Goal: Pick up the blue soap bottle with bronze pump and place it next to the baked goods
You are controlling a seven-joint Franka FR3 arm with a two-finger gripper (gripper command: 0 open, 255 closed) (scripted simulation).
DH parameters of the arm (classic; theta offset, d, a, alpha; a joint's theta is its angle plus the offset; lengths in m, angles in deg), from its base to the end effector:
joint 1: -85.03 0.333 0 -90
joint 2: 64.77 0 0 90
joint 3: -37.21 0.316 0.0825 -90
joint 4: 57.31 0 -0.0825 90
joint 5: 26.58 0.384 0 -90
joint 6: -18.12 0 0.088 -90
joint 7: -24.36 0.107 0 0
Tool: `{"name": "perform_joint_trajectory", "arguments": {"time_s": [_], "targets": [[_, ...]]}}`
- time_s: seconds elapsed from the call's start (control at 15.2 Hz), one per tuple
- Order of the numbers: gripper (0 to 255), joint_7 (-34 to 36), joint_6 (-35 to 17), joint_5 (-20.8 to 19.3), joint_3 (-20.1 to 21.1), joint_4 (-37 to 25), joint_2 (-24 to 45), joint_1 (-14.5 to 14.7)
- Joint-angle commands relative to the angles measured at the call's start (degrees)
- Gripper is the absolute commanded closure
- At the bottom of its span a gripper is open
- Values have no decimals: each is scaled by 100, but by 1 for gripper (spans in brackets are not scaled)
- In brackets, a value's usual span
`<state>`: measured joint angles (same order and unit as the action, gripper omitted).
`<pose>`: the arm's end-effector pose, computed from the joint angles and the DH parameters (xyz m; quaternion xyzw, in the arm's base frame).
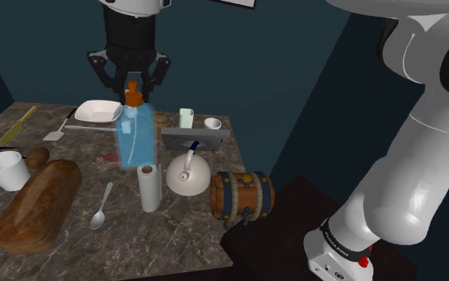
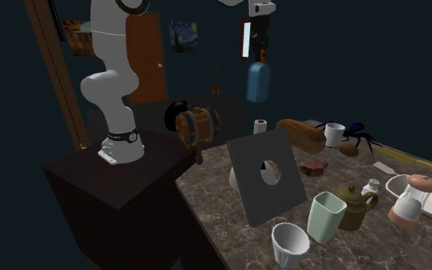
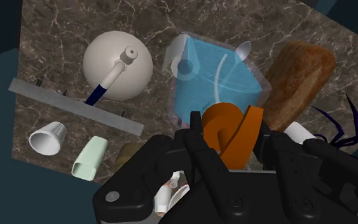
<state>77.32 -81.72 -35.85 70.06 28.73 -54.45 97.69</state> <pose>0.4627 0.4087 0.5832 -0.9967 0.0605 -0.0533 0.0131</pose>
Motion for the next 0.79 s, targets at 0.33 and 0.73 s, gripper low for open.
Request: {"name": "perform_joint_trajectory", "arguments": {"time_s": [0.33, 0.73], "targets": [[255, 863, 878, -1021, 70, -2354, 1766, 1252], [255, 1022, 1055, -1301, -35, -3138, 2403, 1757]]}}
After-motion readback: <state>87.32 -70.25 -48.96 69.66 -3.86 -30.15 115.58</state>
